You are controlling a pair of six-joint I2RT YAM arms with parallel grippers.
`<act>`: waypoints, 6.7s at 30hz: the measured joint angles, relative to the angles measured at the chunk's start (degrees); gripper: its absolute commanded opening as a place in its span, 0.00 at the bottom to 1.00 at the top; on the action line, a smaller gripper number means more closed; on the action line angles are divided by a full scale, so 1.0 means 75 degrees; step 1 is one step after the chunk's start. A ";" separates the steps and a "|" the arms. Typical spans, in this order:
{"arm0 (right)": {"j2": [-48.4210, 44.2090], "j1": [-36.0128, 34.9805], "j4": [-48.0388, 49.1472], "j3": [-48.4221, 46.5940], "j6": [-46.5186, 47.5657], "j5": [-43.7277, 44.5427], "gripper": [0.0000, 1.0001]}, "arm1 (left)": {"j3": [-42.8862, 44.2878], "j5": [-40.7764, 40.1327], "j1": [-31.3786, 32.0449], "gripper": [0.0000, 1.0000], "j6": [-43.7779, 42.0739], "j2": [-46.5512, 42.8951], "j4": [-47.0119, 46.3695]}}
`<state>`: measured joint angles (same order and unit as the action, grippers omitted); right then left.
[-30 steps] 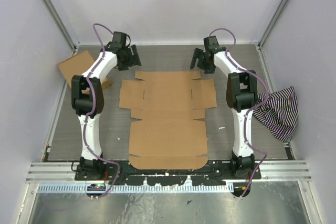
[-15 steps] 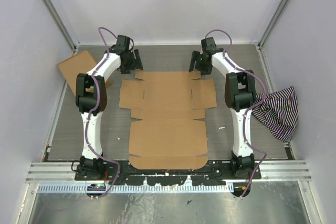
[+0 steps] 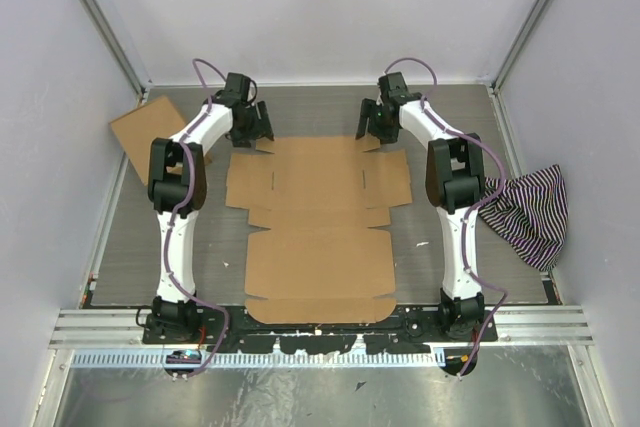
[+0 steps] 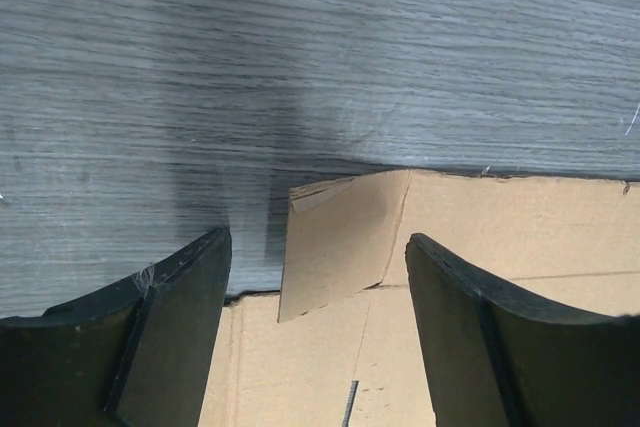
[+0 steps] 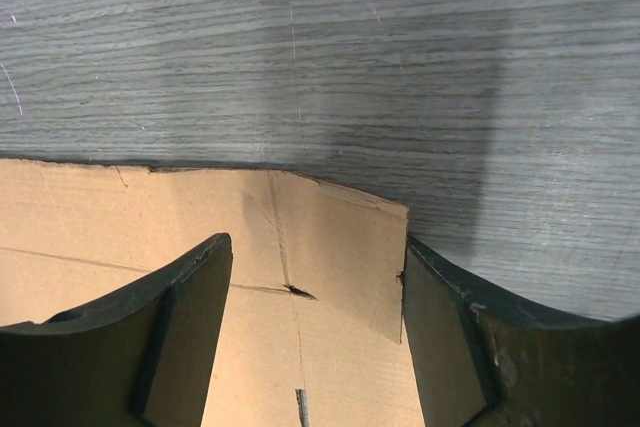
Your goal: Fold the paper box
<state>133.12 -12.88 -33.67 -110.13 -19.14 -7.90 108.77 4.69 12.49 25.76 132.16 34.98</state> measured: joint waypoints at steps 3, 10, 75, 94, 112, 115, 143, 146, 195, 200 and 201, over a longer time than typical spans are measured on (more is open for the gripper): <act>0.0000 -0.0009 -0.0003 0.0029 0.0003 -0.0061 0.70 | 0.0017 0.0044 0.0026 0.76 0.0000 0.0000 0.0012; -0.0055 -0.0125 0.0017 0.0143 -0.0003 -0.0140 0.70 | 0.0242 0.0108 0.0286 0.75 0.0000 0.0000 0.0012; 0.0309 -0.0845 -0.0134 -0.0446 -0.0259 -0.0096 0.65 | 0.2087 0.0504 0.1306 0.74 0.0399 0.1172 0.0530; -0.1078 -0.0224 -0.0026 0.0382 -0.0128 0.0493 0.99 | 0.1705 0.0067 0.0898 0.78 0.0108 -0.0408 0.1311; -0.5747 0.0035 0.0889 0.7734 -0.0463 0.0618 0.91 | -0.6863 -0.0090 0.0938 0.78 0.0752 -0.5963 -0.0697; -0.5744 0.0035 0.1005 0.7816 -0.0487 0.0507 0.90 | -0.6956 0.0035 0.0944 0.78 0.0804 -0.5893 -0.0973; -0.5211 -0.0778 0.1480 0.7347 -0.0539 -0.0079 0.85 | -0.7009 0.0099 0.1536 0.77 0.1023 -0.5094 -0.1358; -0.5231 -0.0938 0.1416 0.7195 -0.0650 -0.0082 0.85 | -0.6808 0.0105 0.1784 0.77 0.1105 -0.5094 -0.1259; -0.3797 -0.2343 -0.0216 0.4342 -0.0988 0.1859 0.82 | -0.3430 -0.0793 0.2378 0.78 0.0790 -0.3293 0.0157; -0.3937 -0.1373 -0.0303 0.3407 -0.0667 0.2090 0.82 | -0.0734 -0.1539 0.1964 0.74 0.0335 -0.2468 0.0822; -0.3993 -0.1201 -0.0318 0.3348 -0.0629 0.2107 0.82 | -0.0216 -0.1661 0.1848 0.72 0.0271 -0.2221 0.0968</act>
<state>103.18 -21.89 -36.05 -85.01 -23.86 7.90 107.15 -7.77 26.35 27.79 115.50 42.24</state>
